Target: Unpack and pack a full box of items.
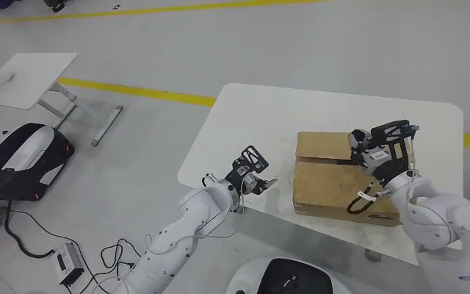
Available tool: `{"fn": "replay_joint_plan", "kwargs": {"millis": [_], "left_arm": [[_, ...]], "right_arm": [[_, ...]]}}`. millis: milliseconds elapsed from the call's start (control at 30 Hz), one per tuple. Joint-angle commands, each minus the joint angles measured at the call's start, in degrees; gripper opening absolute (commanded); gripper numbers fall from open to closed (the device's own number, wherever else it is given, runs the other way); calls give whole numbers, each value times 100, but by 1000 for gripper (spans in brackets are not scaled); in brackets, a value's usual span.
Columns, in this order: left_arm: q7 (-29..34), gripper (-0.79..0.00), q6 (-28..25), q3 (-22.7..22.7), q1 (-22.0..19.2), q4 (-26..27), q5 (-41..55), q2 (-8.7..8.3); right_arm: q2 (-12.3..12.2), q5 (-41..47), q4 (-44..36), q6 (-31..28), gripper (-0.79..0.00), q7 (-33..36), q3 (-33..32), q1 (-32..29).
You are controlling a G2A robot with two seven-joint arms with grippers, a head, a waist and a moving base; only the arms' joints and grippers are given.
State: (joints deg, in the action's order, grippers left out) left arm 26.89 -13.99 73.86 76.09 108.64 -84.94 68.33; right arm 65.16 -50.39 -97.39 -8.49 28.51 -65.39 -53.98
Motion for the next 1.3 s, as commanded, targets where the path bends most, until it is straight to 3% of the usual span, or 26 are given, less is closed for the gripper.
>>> {"fn": "replay_joint_plan", "kwargs": {"millis": [0, 467, 1200, 1267], "left_arm": [[0, 0, 0, 0, 0, 0, 0, 0], [-130, 0, 118, -68, -51, -287, -264, 10], [-309, 0, 169, -1000, -1116, -2163, 734, 302], [-319, -71, 54, -1027, -1189, -2232, 1012, 328]], "right_arm": [[3, -6, 58, 10, -785, 10, 24, -92], [123, -342, 656, 591, -785, 262, 324, 54], [187, -592, 401, 782, -785, 582, 247, -64], [191, -607, 387, 792, -785, 585, 230, -84]]}}
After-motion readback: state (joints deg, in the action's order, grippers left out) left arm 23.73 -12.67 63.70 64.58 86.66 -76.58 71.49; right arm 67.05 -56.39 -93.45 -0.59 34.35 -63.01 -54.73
